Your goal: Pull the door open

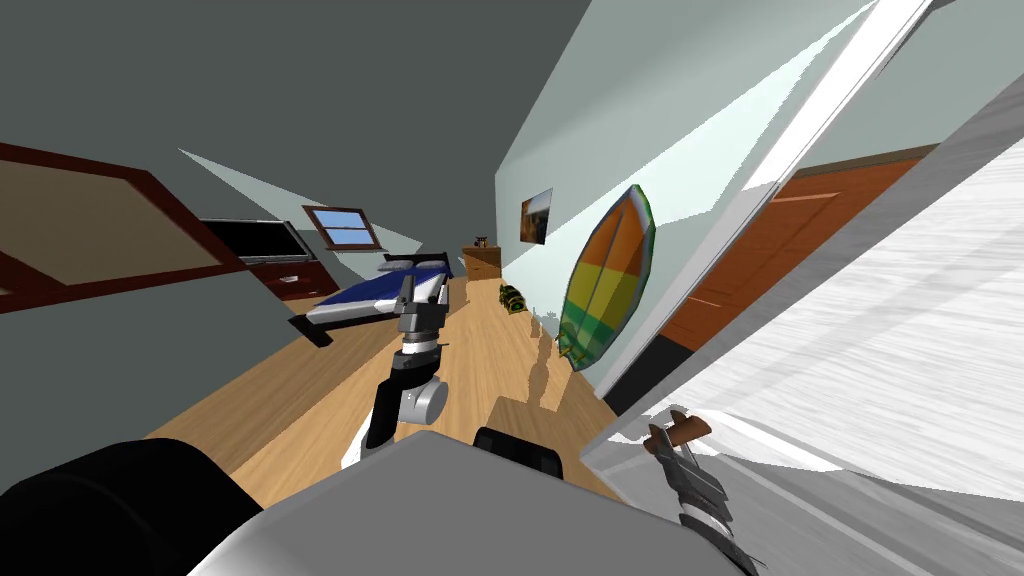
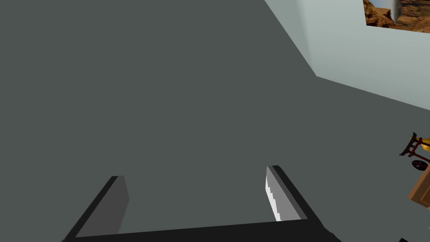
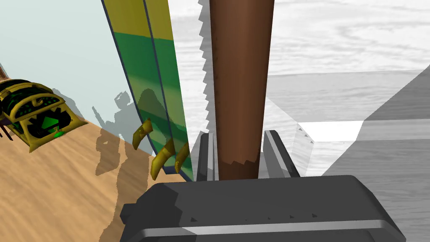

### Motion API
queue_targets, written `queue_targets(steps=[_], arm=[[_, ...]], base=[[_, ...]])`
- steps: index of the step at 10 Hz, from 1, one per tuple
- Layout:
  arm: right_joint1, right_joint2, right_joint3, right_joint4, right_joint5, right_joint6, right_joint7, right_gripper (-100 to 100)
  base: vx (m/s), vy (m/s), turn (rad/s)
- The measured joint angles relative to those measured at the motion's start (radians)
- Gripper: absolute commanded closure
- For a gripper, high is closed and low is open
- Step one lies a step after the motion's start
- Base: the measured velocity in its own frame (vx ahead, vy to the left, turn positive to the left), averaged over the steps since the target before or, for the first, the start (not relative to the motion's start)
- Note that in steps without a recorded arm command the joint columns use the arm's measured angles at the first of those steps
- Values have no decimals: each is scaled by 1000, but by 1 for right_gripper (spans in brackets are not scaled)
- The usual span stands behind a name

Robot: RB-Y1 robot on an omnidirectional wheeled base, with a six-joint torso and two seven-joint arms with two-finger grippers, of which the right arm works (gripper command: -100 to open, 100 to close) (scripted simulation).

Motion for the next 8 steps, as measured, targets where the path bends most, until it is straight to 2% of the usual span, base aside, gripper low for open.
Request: queue_targets(steps=[1,3,5,8], arm=[[3,-5,14,-1,9,-8,-9,100],[27,-16,40,-27,27,-19,-23,100],[36,-31,66,-26,44,-40,-47,100],[52,-40,89,-34,60,-52,-60,100]], base=[[-222,-19,69],[-207,-11,54],[-236,-3,46],[-150,-19,35]])
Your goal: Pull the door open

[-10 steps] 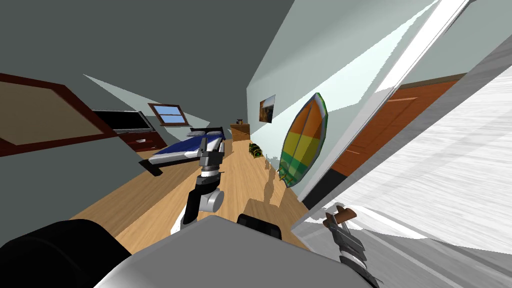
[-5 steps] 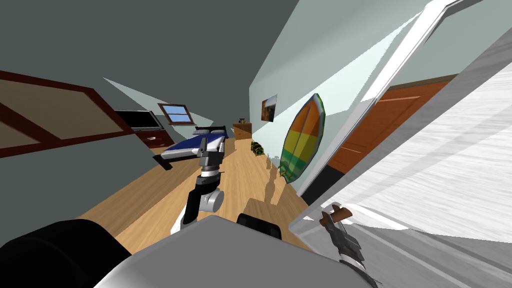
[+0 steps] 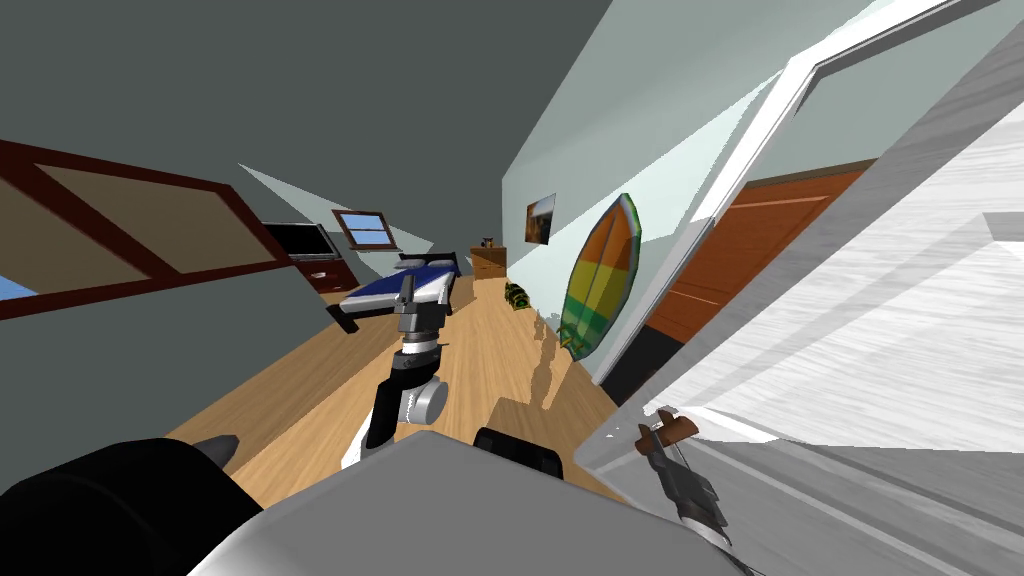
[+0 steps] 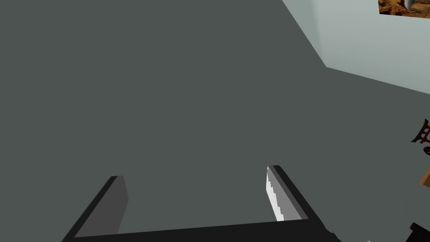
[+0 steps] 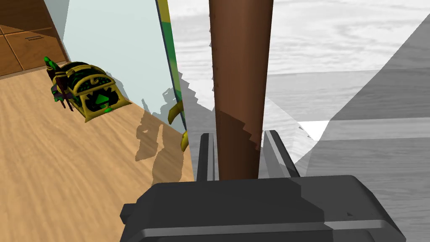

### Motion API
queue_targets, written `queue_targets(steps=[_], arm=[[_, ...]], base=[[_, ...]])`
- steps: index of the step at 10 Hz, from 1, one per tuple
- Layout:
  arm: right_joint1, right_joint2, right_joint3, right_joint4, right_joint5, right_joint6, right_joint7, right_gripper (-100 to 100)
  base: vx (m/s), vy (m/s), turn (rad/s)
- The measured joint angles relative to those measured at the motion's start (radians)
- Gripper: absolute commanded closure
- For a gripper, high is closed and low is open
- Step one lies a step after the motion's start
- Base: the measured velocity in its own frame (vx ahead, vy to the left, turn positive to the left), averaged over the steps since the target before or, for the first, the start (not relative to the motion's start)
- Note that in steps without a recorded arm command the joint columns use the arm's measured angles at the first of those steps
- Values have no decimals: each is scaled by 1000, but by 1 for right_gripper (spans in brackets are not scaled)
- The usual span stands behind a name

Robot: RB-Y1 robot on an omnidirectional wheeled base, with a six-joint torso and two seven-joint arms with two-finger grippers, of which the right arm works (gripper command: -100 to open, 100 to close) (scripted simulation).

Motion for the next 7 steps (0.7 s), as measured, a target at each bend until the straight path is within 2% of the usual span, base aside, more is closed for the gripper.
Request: queue_targets(steps=[2,6,7], arm=[[5,-8,24,-3,18,-22,-13,100],[36,-32,70,-23,54,-59,-38,100],[42,-39,80,-27,61,-66,-44,100]], base=[[-207,-52,54],[-197,-32,36],[-88,-7,7]])
